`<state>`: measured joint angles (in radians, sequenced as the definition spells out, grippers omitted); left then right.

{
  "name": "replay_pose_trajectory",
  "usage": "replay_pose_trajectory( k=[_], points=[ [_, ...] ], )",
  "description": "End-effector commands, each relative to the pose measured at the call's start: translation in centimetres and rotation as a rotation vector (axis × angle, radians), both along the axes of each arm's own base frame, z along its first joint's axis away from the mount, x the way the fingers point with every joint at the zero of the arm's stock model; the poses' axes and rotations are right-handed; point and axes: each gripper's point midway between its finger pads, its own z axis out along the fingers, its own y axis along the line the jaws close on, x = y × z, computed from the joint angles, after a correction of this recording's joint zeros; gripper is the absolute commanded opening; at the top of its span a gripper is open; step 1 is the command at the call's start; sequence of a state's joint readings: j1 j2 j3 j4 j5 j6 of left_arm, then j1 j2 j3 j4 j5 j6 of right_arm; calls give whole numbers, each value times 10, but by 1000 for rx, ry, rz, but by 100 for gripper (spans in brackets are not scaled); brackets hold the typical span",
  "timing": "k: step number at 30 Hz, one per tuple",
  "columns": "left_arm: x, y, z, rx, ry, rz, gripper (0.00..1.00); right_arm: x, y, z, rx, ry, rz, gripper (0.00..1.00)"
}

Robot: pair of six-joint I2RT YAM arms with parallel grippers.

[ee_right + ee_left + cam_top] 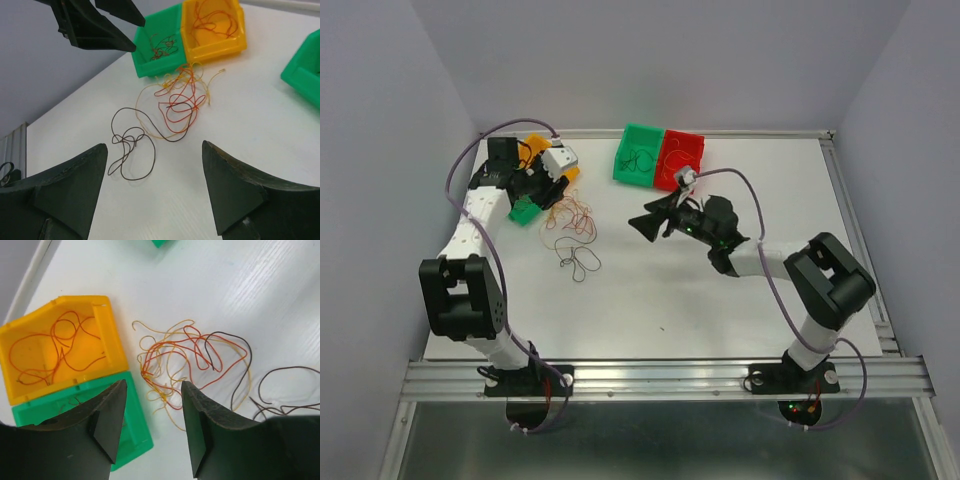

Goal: Untangle the cables

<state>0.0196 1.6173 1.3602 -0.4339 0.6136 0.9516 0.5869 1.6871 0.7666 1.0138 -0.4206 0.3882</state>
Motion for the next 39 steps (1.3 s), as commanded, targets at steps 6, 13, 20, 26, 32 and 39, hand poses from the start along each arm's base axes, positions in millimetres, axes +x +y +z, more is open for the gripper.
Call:
replay_pose_trajectory(
  k=[6,13,20,26,32,39],
  points=[
    [-22,14,42,-235,-137,285,60,-4,92,-56,-267,69,123,86],
    [-28,53,78,-306,-285,500,72,-9,140,-90,-378,81,179,83],
    [-37,62,72,-343,-317,523,77,-18,172,-111,-446,44,249,78],
    [-38,61,66,-348,-309,515,77,-30,189,-118,-446,23,321,77],
    [-39,62,68,-344,-326,518,77,-27,201,-137,-502,8,312,73],
    [-40,64,70,-347,-345,520,77,-19,204,-136,-507,-11,270,33]
  ],
)
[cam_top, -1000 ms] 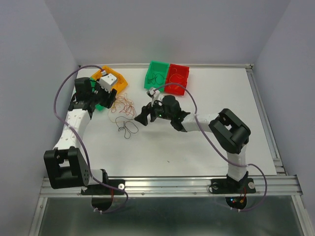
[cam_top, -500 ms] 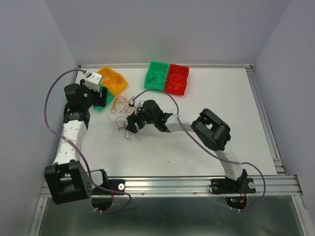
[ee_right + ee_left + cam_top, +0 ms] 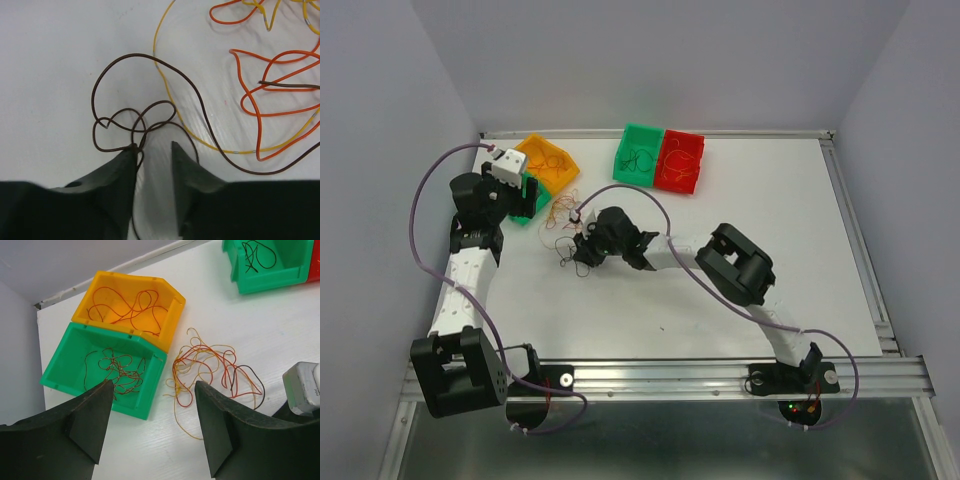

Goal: Untangle the cables

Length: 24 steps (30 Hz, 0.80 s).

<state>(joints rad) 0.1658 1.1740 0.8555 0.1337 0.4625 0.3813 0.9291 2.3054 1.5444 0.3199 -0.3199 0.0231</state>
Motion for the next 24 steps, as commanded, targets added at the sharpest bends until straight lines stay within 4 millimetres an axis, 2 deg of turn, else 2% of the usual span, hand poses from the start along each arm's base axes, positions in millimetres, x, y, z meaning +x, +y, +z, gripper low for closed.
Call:
replay_pose_trajectory(
  k=[1,2,3,4,5,6,7,8,10,11,13,14,17,21,24],
  points=[
    [0,0,24,3,-92,-2,77,6,12,23,37,-57,-10,23],
    [-1,0,25,3,-95,-2,77,5,13,41,65,-94,7,15],
    [-1,-1,24,2,-94,-7,77,-3,6,38,60,-90,27,4],
    [-1,-1,23,4,-93,-9,77,-5,6,49,91,-109,30,1],
    [-1,-2,23,4,-94,-14,77,-10,2,74,126,-128,42,1],
    [-1,-2,22,3,-92,-15,77,-13,-2,81,135,-132,46,1],
    [-1,-2,22,3,-92,-15,77,-20,-9,77,122,-121,51,0],
    [-2,-2,23,4,-97,-17,77,-25,-13,105,158,-147,58,0],
    [-2,-4,23,4,-99,-22,77,-32,-23,121,175,-156,63,0],
    [-2,-4,23,3,-97,-24,77,-39,-33,137,193,-168,64,1],
    [-3,-5,23,2,-98,-29,77,-47,-42,151,205,-175,65,1],
    [-3,-5,22,1,-96,-32,77,-49,-51,165,220,-192,47,1],
    [-4,-8,23,0,-99,-47,77,-45,-62,181,225,-215,-8,0],
    [-5,-11,21,-4,-97,-64,77,-20,-78,204,236,-256,-123,1],
    [-6,-12,22,-7,-98,-68,77,1,-86,238,290,-294,-155,1]
  ],
)
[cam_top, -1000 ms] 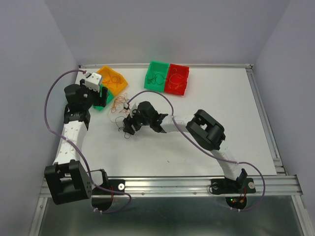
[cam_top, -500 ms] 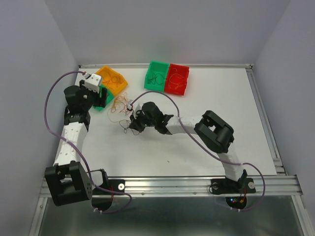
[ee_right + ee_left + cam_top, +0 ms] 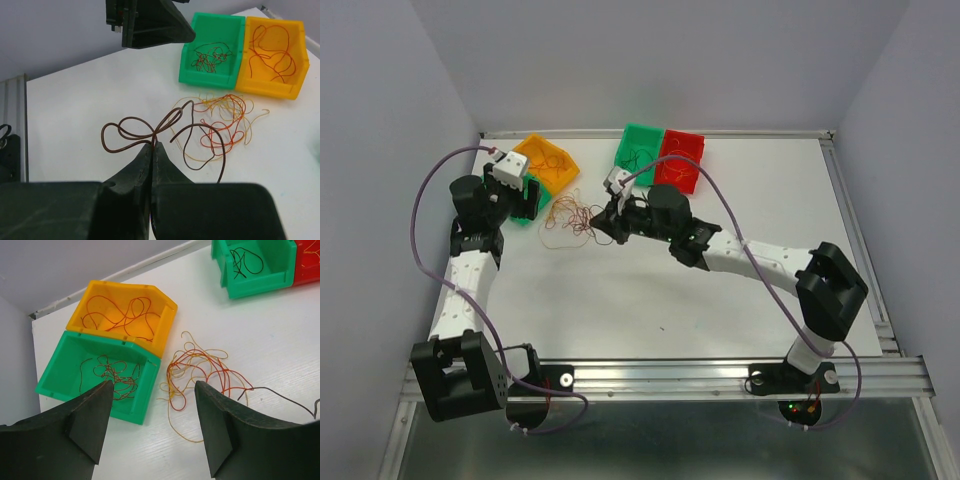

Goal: Untangle the cables

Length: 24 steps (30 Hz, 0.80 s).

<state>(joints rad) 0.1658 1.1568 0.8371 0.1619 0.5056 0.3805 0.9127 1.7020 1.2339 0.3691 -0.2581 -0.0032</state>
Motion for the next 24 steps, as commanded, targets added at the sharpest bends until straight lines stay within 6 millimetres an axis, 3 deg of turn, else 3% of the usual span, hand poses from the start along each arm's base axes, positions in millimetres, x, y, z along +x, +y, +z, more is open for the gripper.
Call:
replay_pose_trajectory(
  k=[1,6,9,11,24],
  points=[
    [-3,-5,18,2,-70,-28,77,40,-19,34,64,-20,-112,1],
    [-4,-10,11,2,-57,-72,77,44,-24,73,118,-65,-92,1],
    [-13,-39,-7,9,-18,-282,78,43,-27,95,137,-87,-97,1],
    [-18,-56,-20,3,16,-381,78,43,-28,99,139,-91,-105,0],
    [19,-77,-93,-50,255,-408,77,39,-43,148,215,-147,-142,0]
  ],
)
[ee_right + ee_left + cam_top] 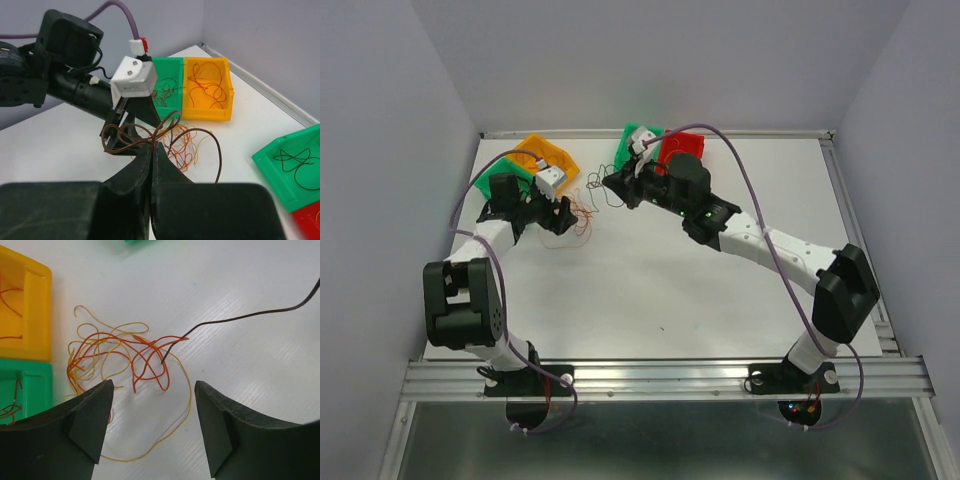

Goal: Untangle the cables

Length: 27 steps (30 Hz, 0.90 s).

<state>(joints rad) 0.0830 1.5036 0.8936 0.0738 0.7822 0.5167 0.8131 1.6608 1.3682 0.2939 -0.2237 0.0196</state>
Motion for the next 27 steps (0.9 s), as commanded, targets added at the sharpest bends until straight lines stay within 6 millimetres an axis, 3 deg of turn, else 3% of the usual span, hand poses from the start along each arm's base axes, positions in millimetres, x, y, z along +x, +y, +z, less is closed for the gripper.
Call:
replay_pose_trajectory(
  k=[1,6,11,14,15,16,17,18,24,27],
  points=[
    [15,-7,12,2,-34,-26,77,-11,-10,80,125,-107,-9,0],
    [18,-19,1,6,-9,-61,73,-17,-16,88,132,-122,-3,0],
    [35,-18,-15,56,12,-9,66,-24,-23,100,145,-138,3,0],
    [43,-17,-16,50,13,5,51,-30,-25,105,154,-143,14,1],
    [47,-16,-18,52,17,11,36,-31,-26,107,157,-147,16,1],
    [47,-27,-20,57,20,-10,27,-32,-26,108,158,-148,17,1],
    [52,-24,-24,74,29,24,17,-32,-28,111,162,-152,16,1],
    [55,-23,-29,80,43,35,0,-32,-29,113,166,-155,5,1],
    [57,-7,-34,87,52,105,0,-23,-53,131,167,-209,-120,0],
    [60,-1,-39,96,70,141,0,-18,-78,147,183,-237,-227,1]
  ],
)
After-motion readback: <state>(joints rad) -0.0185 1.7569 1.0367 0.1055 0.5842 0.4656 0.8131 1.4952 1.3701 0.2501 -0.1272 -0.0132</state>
